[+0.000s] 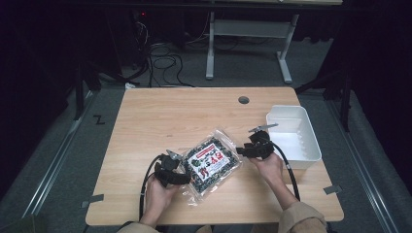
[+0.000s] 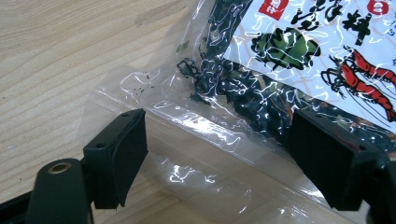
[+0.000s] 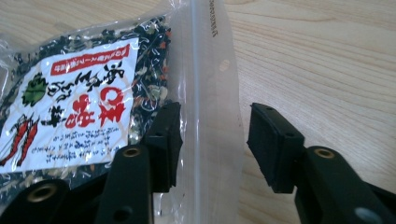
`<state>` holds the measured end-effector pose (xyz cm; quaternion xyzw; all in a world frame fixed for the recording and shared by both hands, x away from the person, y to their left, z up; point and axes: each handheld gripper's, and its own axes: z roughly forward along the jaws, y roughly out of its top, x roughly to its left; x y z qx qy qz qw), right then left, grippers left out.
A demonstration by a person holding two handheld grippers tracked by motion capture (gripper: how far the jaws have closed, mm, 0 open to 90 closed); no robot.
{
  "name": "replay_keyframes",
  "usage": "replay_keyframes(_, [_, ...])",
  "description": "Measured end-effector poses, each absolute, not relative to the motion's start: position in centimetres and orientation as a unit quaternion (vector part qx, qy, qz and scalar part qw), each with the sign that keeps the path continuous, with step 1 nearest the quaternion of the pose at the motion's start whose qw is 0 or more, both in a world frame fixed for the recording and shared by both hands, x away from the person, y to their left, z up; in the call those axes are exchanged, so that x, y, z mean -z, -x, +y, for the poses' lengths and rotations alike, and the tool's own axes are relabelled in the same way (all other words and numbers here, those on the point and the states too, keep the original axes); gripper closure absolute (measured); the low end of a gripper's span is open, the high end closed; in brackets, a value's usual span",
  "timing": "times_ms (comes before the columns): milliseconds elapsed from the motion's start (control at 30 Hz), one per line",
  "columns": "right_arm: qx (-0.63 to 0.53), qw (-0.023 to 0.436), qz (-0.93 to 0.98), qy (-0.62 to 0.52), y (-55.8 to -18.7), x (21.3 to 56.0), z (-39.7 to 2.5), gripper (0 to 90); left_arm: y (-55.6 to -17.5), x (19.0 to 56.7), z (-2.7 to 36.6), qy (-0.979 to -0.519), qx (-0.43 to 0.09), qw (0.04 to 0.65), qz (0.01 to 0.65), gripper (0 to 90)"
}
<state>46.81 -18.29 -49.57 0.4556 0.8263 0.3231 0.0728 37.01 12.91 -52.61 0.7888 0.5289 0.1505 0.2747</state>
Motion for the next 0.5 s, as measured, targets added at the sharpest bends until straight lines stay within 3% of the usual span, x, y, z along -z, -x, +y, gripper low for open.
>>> replay_keyframes(167, [-0.327,0.038,0.824,-0.46,-47.45,50.54,-18.15,65.7,-36.92,52.68,12.98,-0.789,-0.149,0.278,0.528,20.3])
replay_keyframes(500, [-0.343,0.033,0.834,-0.43,-46.99,50.14,-17.37,84.8,-36.96,52.71,13.02,-0.79,-0.147,0.278,0.526,20.2])
